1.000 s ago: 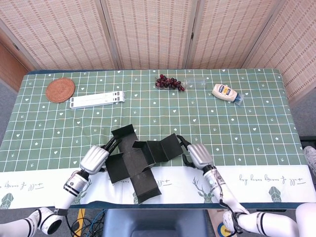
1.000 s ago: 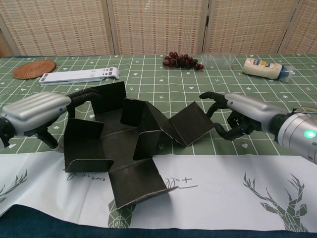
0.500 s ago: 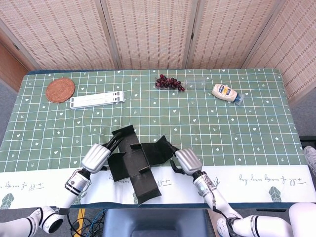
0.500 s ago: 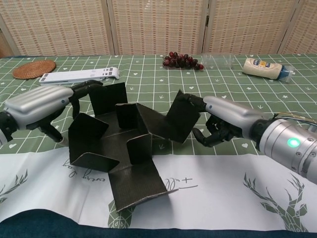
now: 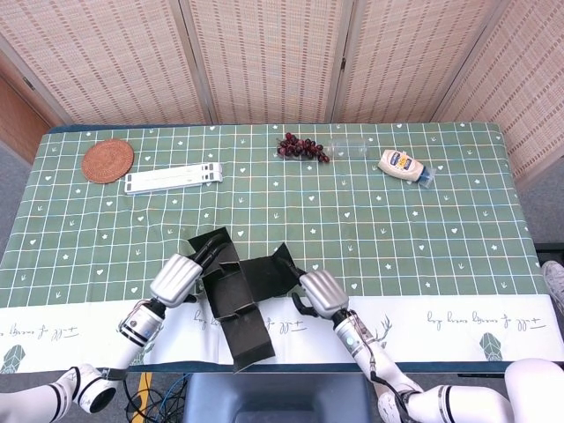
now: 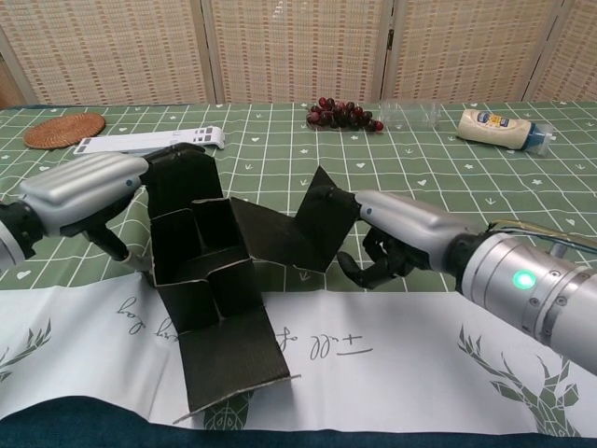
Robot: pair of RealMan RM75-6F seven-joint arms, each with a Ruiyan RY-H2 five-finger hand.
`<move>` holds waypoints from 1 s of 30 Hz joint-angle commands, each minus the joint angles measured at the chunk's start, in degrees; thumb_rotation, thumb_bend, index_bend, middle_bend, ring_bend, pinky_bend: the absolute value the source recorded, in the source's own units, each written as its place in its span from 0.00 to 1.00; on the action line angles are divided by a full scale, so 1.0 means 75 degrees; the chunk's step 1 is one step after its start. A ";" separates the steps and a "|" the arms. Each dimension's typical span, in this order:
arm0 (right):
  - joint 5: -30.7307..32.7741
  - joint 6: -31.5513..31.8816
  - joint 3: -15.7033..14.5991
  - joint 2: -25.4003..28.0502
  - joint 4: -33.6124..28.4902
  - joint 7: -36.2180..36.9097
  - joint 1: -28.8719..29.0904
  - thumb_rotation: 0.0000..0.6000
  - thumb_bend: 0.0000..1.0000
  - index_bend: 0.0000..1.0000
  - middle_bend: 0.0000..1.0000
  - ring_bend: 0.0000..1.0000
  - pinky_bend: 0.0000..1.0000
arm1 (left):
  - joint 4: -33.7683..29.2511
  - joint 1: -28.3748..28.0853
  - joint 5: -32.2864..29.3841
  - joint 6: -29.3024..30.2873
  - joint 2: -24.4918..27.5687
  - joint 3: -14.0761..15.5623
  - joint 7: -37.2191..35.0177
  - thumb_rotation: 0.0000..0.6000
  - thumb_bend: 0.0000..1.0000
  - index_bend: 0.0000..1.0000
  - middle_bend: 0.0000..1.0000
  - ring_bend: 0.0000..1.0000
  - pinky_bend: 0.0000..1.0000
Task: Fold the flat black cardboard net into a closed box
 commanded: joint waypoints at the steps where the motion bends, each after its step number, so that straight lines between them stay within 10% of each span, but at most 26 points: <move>1: 0.0018 -0.0031 -0.0023 -0.0039 -0.0035 -0.0083 0.0035 1.00 0.62 0.00 0.28 0.85 0.96 | -0.0003 -0.0025 -0.0014 -0.0003 -0.0016 -0.0018 -0.0023 1.00 0.10 0.00 0.00 0.47 0.78; 26: 0.0089 0.0159 -0.0113 0.0348 -0.0262 -0.0275 -0.0071 1.00 0.62 0.00 0.27 0.85 0.96 | -0.0049 0.0043 -0.0159 0.0153 0.0163 -0.0012 -0.0126 1.00 0.10 0.00 0.00 0.47 0.78; 30: 0.0254 0.0037 -0.0015 0.0653 -0.0193 -0.0177 -0.0068 1.00 0.49 0.00 0.24 0.85 0.96 | -0.0068 0.0151 -0.0303 0.0218 0.0250 -0.0049 -0.0267 1.00 0.10 0.00 0.00 0.47 0.78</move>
